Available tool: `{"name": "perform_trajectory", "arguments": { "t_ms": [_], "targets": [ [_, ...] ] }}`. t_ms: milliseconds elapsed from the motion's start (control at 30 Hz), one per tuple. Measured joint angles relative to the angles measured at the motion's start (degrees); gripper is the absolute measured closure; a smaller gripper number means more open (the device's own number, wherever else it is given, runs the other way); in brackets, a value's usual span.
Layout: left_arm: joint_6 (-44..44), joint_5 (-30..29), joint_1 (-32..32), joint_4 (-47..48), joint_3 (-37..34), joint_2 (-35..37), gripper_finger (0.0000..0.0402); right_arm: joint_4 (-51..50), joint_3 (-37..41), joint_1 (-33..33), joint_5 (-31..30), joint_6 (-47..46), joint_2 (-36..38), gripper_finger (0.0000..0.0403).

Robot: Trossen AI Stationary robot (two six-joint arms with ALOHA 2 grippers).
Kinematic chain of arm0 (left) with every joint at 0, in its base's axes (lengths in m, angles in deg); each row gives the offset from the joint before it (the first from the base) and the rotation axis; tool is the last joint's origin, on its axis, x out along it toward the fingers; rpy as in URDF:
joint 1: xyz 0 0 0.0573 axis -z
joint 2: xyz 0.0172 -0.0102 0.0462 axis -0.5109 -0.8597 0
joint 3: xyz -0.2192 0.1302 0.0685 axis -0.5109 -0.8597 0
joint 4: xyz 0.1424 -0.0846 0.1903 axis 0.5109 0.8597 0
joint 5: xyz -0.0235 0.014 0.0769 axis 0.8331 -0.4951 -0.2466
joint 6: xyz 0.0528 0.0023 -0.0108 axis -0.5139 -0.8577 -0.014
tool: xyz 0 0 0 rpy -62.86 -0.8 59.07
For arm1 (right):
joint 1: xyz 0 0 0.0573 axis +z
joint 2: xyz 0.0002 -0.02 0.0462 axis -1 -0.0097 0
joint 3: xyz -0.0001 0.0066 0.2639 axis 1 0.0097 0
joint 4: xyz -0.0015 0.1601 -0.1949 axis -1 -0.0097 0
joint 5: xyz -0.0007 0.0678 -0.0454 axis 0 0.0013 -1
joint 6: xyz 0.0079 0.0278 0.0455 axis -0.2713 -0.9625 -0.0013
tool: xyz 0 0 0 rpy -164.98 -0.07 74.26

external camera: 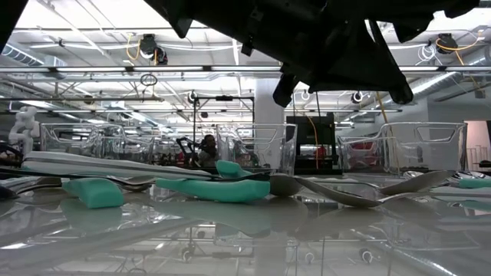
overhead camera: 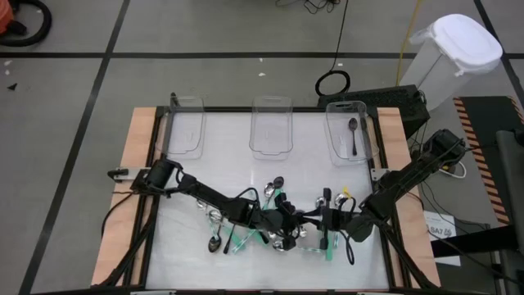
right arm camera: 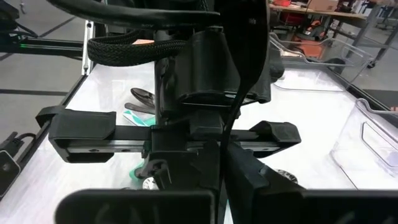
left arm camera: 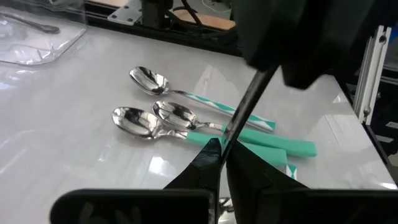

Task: Sort silverware by color (type)
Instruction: Put the black spoon into the right transparent bin

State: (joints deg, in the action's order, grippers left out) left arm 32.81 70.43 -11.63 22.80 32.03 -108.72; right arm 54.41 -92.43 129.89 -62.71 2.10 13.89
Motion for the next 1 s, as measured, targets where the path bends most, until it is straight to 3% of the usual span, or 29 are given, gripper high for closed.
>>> {"name": "perform_trajectory", "arguments": {
  "t_ms": [200,367,533,733,1000],
  "targets": [
    [0.2,-0.4,0.1,2.5,0.2,1.1,0.0364,-4.3,0.0,-0.1,-2.2,0.1,4.9,0.0399],
    [1.5,1.1,0.8,10.3,-0.1,3.8,0.0283,-9.4,0.1,-2.5,-4.5,1.5,10.4,0.0400],
    [1.3,-6.1,1.2,17.8,0.1,8.3,0.0225,-14.4,0.0,-7.7,-4.7,4.4,17.7,0.0400],
    [-0.2,-9.4,1.7,28.4,0.0,12.1,0.0216,-22.8,0.0,-15.8,-1.2,5.9,28.1,0.0400],
    [-3.4,-11.3,0.3,29.6,0.1,12.8,0.0215,-36.9,0.0,-30.3,-0.1,4.6,39.2,0.0400]
  ]
}}
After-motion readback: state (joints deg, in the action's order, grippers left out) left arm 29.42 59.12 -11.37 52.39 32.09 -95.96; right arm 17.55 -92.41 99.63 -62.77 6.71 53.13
